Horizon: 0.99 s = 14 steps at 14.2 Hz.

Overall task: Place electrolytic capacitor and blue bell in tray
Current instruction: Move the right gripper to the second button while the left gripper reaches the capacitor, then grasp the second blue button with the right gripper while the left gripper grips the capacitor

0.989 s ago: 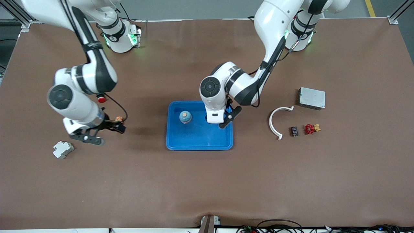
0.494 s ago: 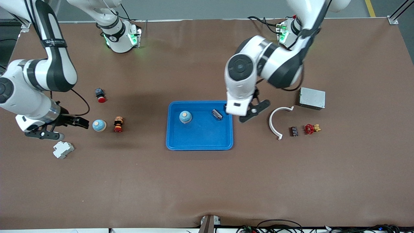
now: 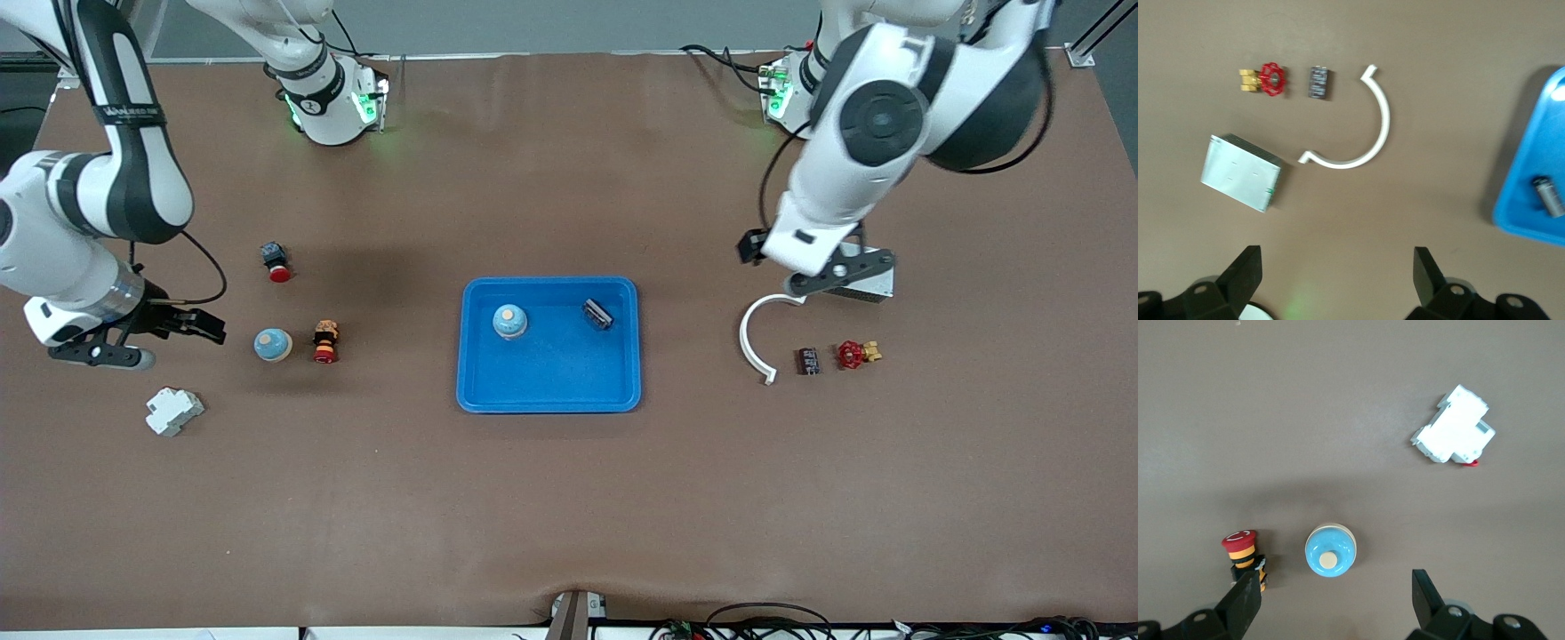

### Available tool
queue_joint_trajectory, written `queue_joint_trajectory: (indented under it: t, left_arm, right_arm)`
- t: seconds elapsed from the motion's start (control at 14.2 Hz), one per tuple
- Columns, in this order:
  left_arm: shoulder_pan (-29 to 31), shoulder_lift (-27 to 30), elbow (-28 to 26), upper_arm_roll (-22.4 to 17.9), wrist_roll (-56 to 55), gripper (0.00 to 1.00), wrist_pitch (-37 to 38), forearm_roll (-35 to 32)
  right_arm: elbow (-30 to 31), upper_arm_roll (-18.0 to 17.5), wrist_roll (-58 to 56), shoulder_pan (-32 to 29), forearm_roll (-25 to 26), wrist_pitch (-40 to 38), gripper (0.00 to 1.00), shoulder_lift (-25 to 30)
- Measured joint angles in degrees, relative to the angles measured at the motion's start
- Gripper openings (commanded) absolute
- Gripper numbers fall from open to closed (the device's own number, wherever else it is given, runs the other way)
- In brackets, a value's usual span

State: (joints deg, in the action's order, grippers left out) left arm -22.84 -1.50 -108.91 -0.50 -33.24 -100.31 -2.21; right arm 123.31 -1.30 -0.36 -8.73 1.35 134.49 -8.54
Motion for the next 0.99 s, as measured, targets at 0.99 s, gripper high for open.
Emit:
queue_joint_trajectory:
  t: [0.99]
  left_arm:
    - [16.07,-8.26,-15.4,0.53,29.19,1.0,-29.61,-0.01]
  right_arm:
    - [8.75,-0.29,0.0,-0.4,-0.69,21.96,1.0,-11.24]
